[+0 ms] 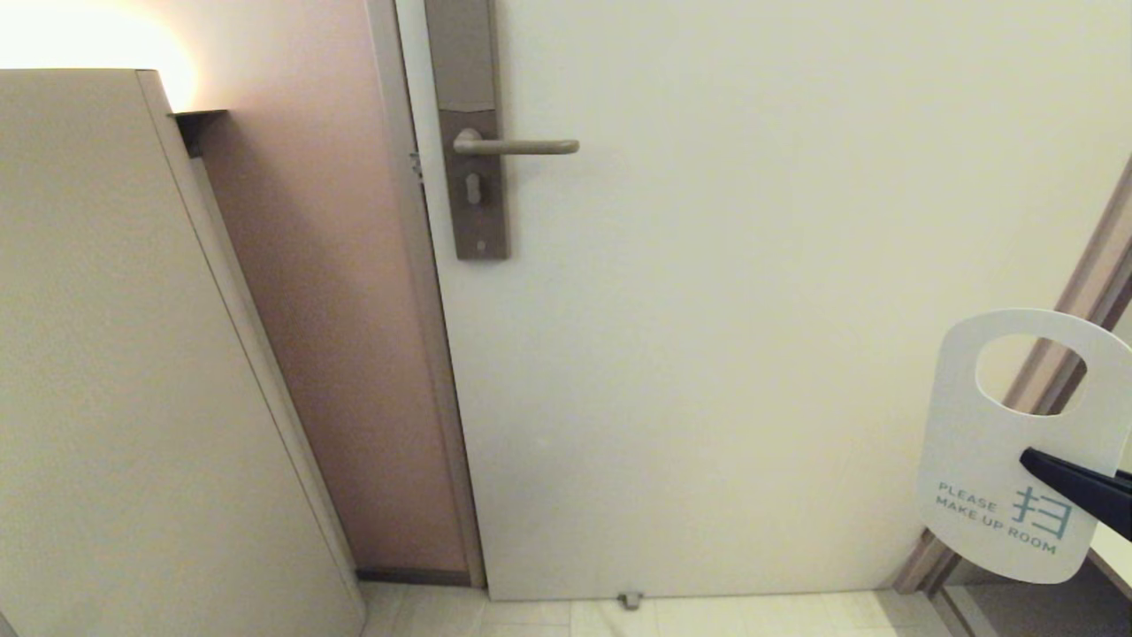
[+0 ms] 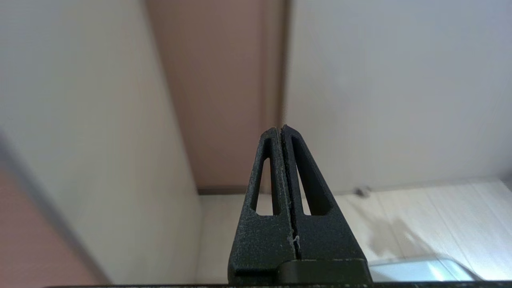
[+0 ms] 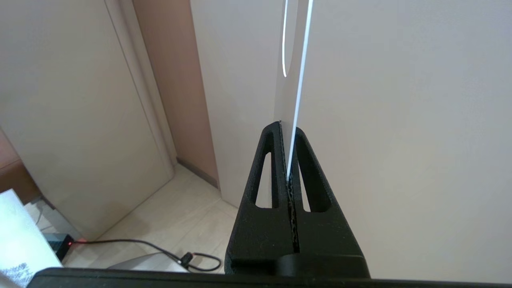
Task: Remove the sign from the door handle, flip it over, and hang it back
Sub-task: Hang the sign back with the other side facing out
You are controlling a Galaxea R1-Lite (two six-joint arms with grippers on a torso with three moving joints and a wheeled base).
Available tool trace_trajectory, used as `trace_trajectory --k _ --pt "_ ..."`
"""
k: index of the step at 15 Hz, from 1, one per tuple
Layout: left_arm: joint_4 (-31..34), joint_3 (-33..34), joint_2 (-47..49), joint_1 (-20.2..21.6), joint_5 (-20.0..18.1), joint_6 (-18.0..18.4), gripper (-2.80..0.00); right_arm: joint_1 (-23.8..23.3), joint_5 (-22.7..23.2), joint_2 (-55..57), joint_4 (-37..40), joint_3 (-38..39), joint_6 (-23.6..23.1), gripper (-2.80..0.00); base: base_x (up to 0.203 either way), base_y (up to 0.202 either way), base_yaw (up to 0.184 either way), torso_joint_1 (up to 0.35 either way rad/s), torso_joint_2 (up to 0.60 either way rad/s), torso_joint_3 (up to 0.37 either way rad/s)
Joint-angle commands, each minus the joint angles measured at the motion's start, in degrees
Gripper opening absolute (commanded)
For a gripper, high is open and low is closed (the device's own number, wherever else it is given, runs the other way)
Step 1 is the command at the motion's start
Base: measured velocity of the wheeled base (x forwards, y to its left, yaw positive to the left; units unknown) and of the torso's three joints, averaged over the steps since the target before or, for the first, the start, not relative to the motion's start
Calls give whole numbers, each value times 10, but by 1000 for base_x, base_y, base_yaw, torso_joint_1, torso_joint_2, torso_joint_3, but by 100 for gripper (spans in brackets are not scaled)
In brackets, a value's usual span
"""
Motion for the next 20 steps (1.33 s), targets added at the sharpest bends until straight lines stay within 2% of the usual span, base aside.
trace_trajectory --k 1,3,4,7,10,13,14,16,20 --pt "3 3 -23 3 11 -1 -280 0 2 -12 -2 8 0 -280 0 0 0 0 0 0" --pt "5 3 -51 4 13 14 -280 0 1 -30 -2 21 0 -280 0 0 0 0 0 0" --pt "13 3 -71 5 13 34 -280 0 -4 -49 -2 33 0 -280 0 0 0 0 0 0" --pt "40 3 -118 8 7 78 -280 0 -49 -120 0 74 2 -280 0 0 0 0 0 0" --pt "38 3 -118 8 13 58 -280 0 -65 -200 28 104 1 -280 0 0 0 0 0 0" --pt "35 3 -118 8 14 24 -280 1 -92 -290 113 110 0 -280 0 0 0 0 0 0" --pt "35 3 -118 8 15 24 -280 1 -113 -317 140 111 0 -280 0 0 0 0 0 0" --pt "35 3 -118 8 15 24 -280 1 -199 -337 171 120 0 -280 0 0 0 0 0 0" --pt "35 3 -118 8 15 24 -280 1 -280 -337 174 161 -11 -280 0 0 0 0 0 0"
